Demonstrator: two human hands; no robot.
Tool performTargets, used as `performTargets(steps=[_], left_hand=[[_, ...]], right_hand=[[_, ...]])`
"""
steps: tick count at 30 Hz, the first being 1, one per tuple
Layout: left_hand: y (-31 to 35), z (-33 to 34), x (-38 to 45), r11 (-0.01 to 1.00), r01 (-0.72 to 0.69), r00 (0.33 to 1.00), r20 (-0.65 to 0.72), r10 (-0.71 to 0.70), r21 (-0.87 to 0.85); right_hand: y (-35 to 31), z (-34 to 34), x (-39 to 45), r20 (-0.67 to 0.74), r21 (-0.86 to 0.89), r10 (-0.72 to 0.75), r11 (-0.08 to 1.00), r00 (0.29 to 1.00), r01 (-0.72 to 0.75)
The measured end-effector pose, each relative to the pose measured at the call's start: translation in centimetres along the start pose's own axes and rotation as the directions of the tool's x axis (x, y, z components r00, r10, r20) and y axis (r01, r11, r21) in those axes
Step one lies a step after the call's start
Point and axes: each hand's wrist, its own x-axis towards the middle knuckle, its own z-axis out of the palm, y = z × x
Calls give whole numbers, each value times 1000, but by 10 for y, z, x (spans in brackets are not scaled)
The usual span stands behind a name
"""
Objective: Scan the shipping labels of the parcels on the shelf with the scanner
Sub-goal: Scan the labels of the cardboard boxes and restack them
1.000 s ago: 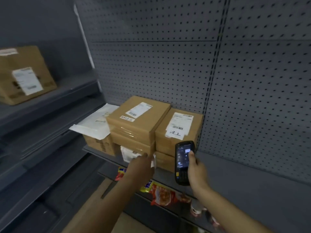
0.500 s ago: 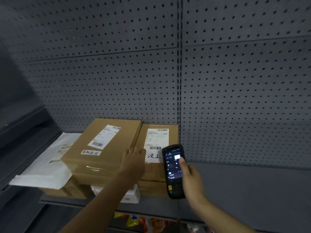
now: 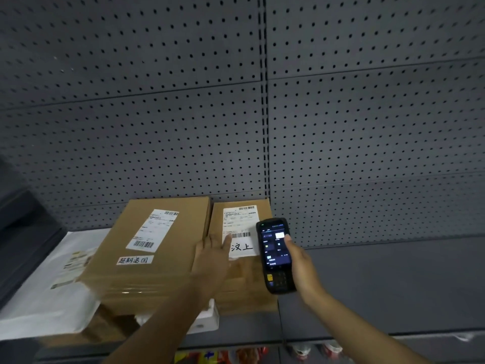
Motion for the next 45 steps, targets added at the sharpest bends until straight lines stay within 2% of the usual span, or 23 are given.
performTargets(steps=[7,10,15,19,24,26,32,36,40,45], left_hand=[[6,0,-36,965,-148,988,-3,151,-216],[6,13,-58,911,-213,977,-93,193,-352],[4,38,-81,877,-285,949,-245,200,-386],[7,49,-91,827,-243,958,-260,123,-507],[17,59,-100,635,-167,984,-170,56,-755],[19,65,-102,552,-140,990,-128,61,-822],[17,71,-107,433,-151,988,-139,60,-889],[20,75,-104,450,-131,991,-114,64,-884],[26,76,-101,456,-119,993,-95,75,-882],[36,77,-110,444,-116,993,-114,32,-888]], right_hand=[[7,-11,-34,-151,90,-1,996,988,15],[16,-16,-51,-205,145,41,989,978,-11],[37,-13,-80,-277,128,66,991,959,-32],[41,-4,-103,-303,141,48,990,952,-4],[44,-2,-136,-324,146,47,989,945,1],[47,-6,-148,-297,130,50,991,954,-11],[53,-10,-171,-214,220,53,975,975,-4],[56,-11,-183,-66,210,67,976,996,-52],[52,-14,-196,196,194,60,976,979,-99],[53,-22,-210,296,139,59,985,953,-104]])
